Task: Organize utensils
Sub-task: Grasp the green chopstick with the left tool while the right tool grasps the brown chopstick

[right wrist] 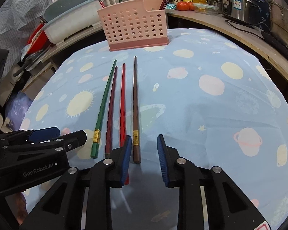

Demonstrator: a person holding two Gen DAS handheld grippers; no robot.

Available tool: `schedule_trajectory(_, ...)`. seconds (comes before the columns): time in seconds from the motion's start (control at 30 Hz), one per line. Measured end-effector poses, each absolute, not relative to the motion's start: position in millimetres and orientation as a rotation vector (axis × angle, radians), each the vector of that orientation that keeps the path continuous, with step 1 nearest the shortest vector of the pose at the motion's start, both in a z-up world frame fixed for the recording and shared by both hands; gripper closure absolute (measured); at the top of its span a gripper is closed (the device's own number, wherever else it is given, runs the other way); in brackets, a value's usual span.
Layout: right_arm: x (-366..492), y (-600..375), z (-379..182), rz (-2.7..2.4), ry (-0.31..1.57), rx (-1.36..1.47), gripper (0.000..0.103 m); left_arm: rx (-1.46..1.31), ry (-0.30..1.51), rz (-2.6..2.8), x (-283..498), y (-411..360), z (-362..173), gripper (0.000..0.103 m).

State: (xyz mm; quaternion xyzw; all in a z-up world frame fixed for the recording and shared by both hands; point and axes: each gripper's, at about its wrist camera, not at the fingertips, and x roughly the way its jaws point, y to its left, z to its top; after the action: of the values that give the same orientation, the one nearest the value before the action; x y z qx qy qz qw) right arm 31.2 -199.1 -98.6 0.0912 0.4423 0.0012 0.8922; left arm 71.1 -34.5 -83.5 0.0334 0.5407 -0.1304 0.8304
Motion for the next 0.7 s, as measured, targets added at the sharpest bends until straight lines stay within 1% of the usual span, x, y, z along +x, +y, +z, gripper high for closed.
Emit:
schedule_trajectory(0.17, 35, -197, -104, 0.004, 0.928, 0.176, 0.085, 0.075, 1.150, -0.285, 72, -38, -85, 0.044)
schedule_trajectory(0.37, 35, -198, -105, -0.005, 0.920, 0.150, 0.093, 0.072, 1.157, -0.301, 73, -42, -87, 0.044)
schedule_trajectory(0.7, 34, -204, -105, -0.008, 0.919, 0.173, 0.096, 0.085, 1.155, -0.311, 73, -52, -90, 0.044)
